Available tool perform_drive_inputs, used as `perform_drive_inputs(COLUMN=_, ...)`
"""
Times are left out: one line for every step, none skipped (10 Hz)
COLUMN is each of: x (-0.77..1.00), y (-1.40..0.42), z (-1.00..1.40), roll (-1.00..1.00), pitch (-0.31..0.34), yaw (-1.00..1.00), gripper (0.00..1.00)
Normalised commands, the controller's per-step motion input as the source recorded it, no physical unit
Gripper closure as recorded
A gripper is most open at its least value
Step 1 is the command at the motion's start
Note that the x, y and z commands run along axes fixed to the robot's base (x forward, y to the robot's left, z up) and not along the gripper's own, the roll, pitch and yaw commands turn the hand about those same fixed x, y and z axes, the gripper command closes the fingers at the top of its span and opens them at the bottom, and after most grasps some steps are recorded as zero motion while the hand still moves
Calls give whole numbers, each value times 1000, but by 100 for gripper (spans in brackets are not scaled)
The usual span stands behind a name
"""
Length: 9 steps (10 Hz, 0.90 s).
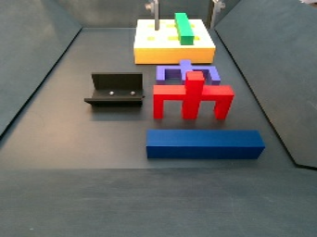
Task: Pick up the blue object. Move up. Move to above the board. Insert the blue object.
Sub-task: Pick up the blue object.
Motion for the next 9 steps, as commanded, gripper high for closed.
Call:
perform_drive_inputs(x=0, y=114, z=0, roll=0, pitch=0, yaw=-149, gripper=0)
perform_drive_inputs(x=0, y=314, z=0, roll=0, pitch=0, yaw=-86, gripper=0)
perform_drive_inputs(x=0, y=486, z=0, roll=-84, pitch=0, yaw=89, gripper=0)
perform_drive_inputs(x=0, y=420, z=0, roll=-74, pitch=0, yaw=131, gripper=0)
perform_drive_inputs(x=57, y=366, z=0, roll=-40, pitch=50, yaw=0, gripper=0)
perform_drive_inputs(x=0, y=477, z=0, roll=-56, pitch=17, yaw=-91, gripper=0)
perform_drive_inputs(x=0, y=623, z=0, roll=-80, pitch=19, yaw=-191, gripper=0)
perform_drive_inputs(x=-49, y=680, z=-11, roll=-93, pitch=0, yaw=-249, gripper=0)
perform_drive_inputs(x=-69, y=654, z=-34, roll=-96, pitch=0, yaw=-271, gripper=0)
